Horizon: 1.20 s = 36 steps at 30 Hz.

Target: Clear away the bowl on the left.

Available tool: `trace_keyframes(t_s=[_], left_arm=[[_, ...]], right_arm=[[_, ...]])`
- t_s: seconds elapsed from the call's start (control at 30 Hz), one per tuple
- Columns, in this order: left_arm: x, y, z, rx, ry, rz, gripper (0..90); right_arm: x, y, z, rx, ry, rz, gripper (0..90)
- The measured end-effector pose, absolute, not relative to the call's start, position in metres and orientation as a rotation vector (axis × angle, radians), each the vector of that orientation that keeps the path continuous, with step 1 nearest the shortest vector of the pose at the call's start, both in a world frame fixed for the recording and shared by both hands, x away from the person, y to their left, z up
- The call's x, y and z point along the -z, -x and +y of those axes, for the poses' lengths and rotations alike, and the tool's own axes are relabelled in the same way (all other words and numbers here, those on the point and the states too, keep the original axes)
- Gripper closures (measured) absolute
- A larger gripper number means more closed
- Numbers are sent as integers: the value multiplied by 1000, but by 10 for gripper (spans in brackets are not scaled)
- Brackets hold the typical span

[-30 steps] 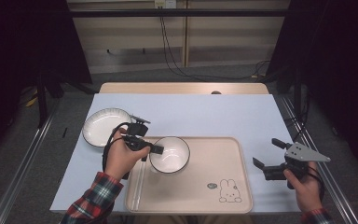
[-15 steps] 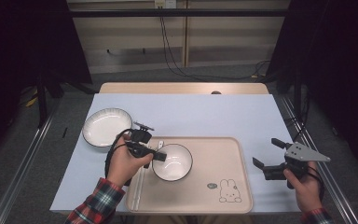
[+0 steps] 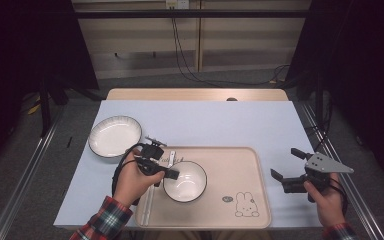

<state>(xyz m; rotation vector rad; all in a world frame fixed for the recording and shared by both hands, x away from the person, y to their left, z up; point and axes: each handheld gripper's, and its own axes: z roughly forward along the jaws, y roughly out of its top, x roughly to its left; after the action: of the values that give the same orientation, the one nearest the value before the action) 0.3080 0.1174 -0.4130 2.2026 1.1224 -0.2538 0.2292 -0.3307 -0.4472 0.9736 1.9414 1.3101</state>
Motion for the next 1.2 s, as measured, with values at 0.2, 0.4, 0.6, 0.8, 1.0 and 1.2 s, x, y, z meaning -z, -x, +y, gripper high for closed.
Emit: trace_keyframes(t_s=[0.2, 0.4, 0.6, 0.8, 1.0, 1.2], left_arm=[[419, -304, 119, 260, -2235, 1112, 827], [424, -300, 120, 272, -2251, 1102, 827], [430, -296, 120, 267, -2240, 1119, 826], [436, -293, 121, 278, -2239, 1119, 827], [439, -291, 120, 273, -2262, 1104, 824], [442, -290, 120, 269, -2283, 1081, 816]], right_arm=[[447, -229, -331, -1308, -974, 1942, 0], [448, -230, -330, -1304, -967, 1947, 0], [448, -230, -330, -1301, -962, 1948, 0], [448, -229, -330, -1298, -970, 1948, 0], [448, -229, -330, -1300, -967, 1949, 0], [448, -229, -330, -1296, -963, 1952, 0]])
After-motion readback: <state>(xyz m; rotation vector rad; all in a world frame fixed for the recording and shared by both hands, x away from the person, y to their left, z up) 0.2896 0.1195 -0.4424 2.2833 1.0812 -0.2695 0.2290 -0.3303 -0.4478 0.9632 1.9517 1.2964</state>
